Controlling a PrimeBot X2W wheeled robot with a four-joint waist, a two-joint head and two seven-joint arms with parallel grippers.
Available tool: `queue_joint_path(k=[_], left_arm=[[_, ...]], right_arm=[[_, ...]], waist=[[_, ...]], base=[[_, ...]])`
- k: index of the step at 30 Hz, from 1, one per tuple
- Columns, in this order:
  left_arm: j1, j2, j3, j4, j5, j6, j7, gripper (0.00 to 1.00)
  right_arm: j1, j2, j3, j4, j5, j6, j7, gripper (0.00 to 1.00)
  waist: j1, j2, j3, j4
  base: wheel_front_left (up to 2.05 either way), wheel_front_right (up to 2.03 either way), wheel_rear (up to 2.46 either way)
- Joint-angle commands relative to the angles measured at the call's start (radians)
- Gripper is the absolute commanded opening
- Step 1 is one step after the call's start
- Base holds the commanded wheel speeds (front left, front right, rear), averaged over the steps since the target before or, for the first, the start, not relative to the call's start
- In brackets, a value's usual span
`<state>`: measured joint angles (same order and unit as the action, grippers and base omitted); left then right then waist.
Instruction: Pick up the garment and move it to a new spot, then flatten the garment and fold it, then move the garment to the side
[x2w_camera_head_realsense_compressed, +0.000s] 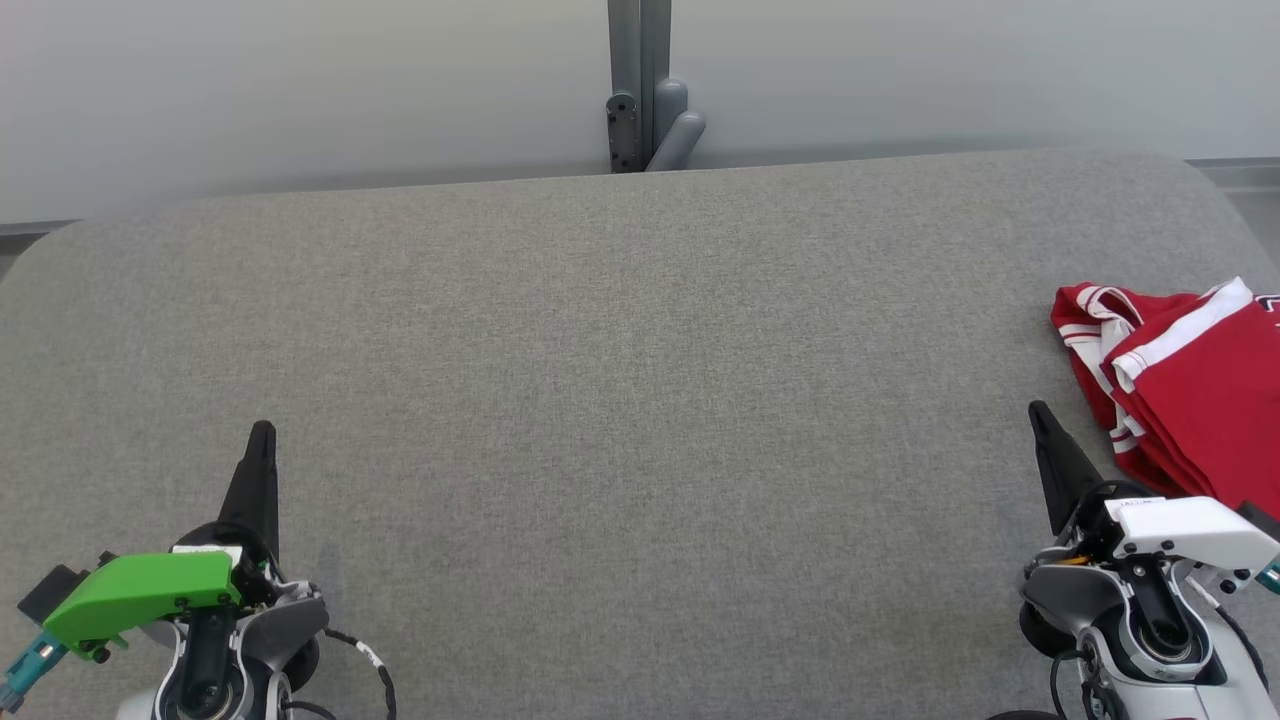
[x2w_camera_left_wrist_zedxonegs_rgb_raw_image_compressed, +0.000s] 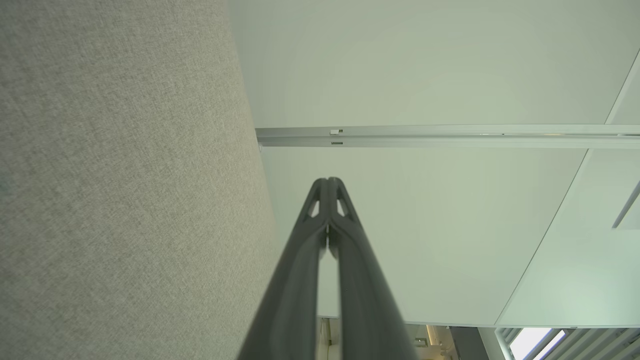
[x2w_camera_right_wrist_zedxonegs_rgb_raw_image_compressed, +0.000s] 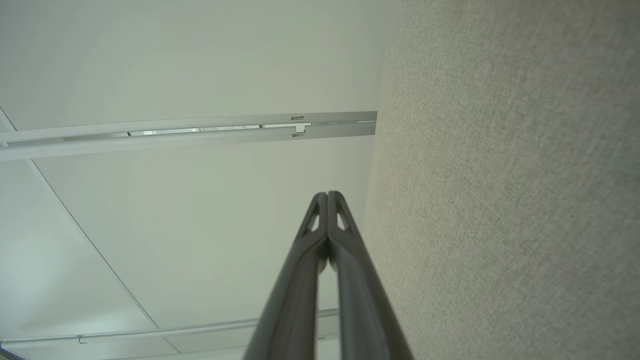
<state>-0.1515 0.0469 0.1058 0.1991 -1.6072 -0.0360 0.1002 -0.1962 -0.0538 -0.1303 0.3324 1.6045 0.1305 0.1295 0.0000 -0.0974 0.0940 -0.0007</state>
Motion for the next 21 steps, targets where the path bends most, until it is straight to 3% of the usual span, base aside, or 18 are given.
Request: queue_joint_path(k=[1, 21], left_arm=[[-0.007, 0.006, 0.005, -0.003, -0.002, -0.001, 0.0, 0.0], [-0.007, 0.006, 0.005, -0.003, -0.002, -0.001, 0.0, 0.0]], right_arm=[[-0.008, -0.008, -0.002, -0.004, 0.005, 0.0, 0.001, 0.0], [-0.007, -0.01, 0.003, -0.005, 0.01, 0.0, -0.005, 0.0]], waist=[[0.0, 0.0, 0.0, 0.0], [0.0, 0.0, 0.0, 0.0]], base=[[0.0, 0.0, 0.0], [0.0, 0.0, 0.0]])
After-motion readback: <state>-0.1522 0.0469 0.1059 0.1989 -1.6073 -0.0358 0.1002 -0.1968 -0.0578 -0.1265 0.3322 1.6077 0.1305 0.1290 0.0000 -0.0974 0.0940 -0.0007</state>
